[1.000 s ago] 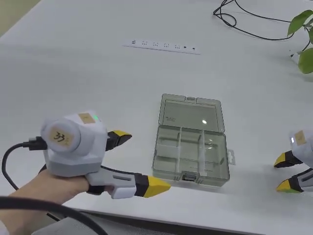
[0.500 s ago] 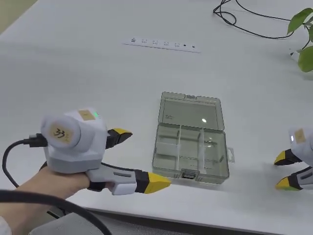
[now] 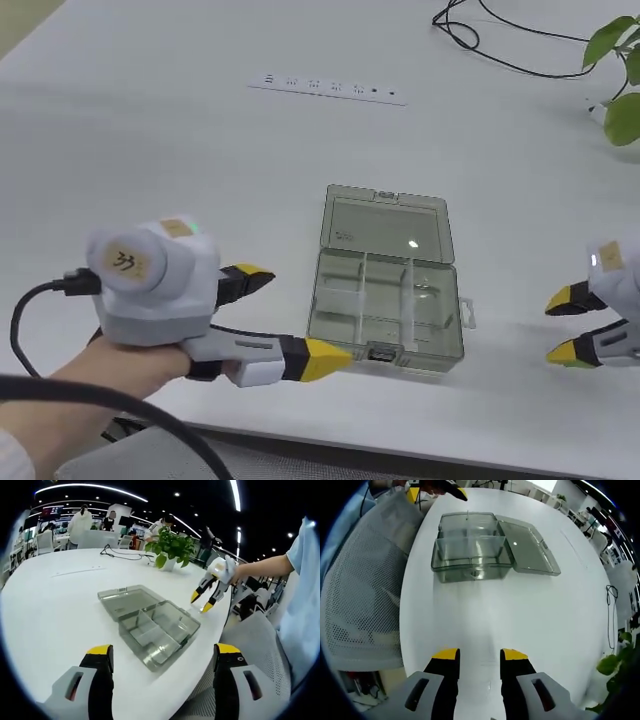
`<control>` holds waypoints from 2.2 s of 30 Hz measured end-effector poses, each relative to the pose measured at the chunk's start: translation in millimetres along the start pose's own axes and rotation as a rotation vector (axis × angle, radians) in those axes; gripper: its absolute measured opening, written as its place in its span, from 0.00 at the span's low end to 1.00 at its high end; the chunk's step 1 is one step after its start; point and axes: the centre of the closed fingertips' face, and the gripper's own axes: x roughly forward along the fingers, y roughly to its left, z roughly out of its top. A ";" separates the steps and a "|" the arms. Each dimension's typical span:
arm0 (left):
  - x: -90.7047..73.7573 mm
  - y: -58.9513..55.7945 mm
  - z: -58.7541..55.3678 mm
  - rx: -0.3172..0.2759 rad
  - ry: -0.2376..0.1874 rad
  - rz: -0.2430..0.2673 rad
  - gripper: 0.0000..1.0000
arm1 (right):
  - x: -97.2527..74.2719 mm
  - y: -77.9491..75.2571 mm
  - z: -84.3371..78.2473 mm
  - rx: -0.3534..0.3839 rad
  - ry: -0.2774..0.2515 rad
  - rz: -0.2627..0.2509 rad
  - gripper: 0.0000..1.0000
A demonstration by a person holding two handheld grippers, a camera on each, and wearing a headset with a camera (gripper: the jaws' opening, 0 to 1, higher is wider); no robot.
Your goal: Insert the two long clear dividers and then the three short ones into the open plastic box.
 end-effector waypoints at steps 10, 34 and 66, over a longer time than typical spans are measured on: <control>16.7 -12.6 7.5 -0.026 -0.003 -0.046 0.75 | -17.0 -1.7 38.6 -0.054 -0.076 -0.038 0.33; 65.7 -50.2 39.1 -0.252 -0.025 -0.197 0.25 | -36.1 15.5 129.9 -0.249 -0.245 -0.059 0.33; 65.7 -65.6 43.1 -0.503 -0.073 -0.289 0.00 | -37.8 34.5 151.5 -0.384 -0.262 -0.075 0.33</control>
